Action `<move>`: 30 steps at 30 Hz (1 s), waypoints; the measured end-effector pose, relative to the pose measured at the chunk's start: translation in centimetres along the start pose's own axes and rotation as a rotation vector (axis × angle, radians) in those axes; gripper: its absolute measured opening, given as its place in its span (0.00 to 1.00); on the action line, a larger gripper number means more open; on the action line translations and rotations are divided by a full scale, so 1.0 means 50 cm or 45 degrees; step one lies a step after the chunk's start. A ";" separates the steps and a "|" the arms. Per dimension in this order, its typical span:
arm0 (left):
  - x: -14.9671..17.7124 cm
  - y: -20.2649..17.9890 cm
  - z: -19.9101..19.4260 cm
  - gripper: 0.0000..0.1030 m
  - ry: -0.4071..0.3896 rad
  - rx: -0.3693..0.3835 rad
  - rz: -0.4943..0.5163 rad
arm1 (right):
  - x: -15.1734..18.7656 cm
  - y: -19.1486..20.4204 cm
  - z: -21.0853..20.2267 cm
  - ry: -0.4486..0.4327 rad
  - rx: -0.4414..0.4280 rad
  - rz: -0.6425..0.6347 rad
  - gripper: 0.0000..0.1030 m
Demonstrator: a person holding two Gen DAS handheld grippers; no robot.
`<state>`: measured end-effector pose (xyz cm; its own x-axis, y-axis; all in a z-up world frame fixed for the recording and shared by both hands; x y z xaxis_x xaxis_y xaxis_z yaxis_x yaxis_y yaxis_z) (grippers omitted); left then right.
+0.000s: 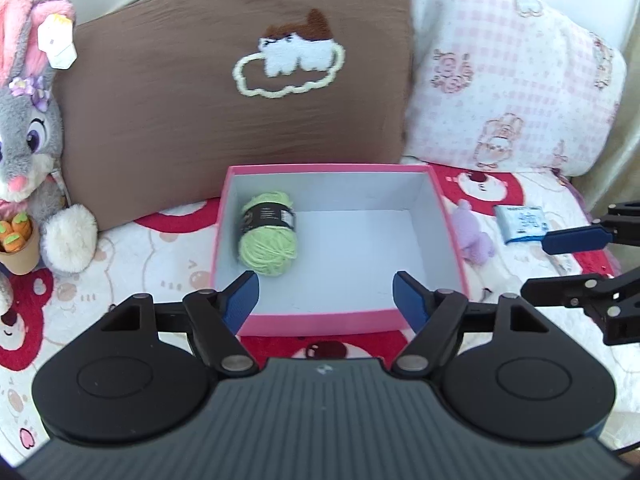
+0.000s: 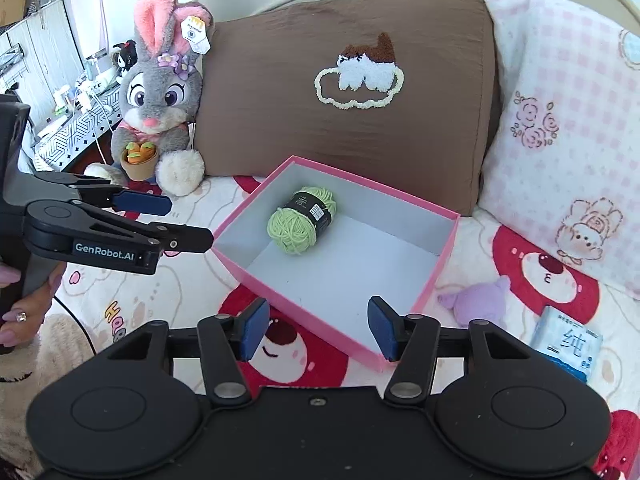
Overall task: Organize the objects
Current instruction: 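Raise the left tool out of the box and pull it back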
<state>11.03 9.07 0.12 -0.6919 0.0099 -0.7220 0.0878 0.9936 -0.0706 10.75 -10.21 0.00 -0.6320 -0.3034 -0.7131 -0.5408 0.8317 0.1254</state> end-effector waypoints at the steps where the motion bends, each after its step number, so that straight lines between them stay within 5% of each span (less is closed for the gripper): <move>1: 0.003 -0.009 -0.003 0.73 0.001 0.010 0.002 | 0.005 -0.001 -0.007 -0.003 0.006 -0.011 0.59; 16: 0.067 -0.137 -0.009 0.74 0.135 0.126 0.082 | 0.102 -0.036 -0.099 0.070 0.059 -0.022 0.61; 30: 0.043 -0.305 -0.012 0.78 0.116 0.268 0.189 | 0.155 -0.079 -0.131 0.062 0.086 -0.015 0.61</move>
<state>7.79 -5.97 0.05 -0.7210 0.1731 -0.6710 0.3332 0.9356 -0.1168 4.36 -18.91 -1.53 -0.6529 -0.3345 -0.6796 -0.5109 0.8569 0.0691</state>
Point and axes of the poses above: each gripper's, at about its wrist camera, not at the fingertips, and z roughly the way its jaws point, y to its left, x to its underside, the point moved 9 cm from there along z, roughly the way its jaws point, and after that the axes turned 4 degrees about -y, right-handed, at the moved point
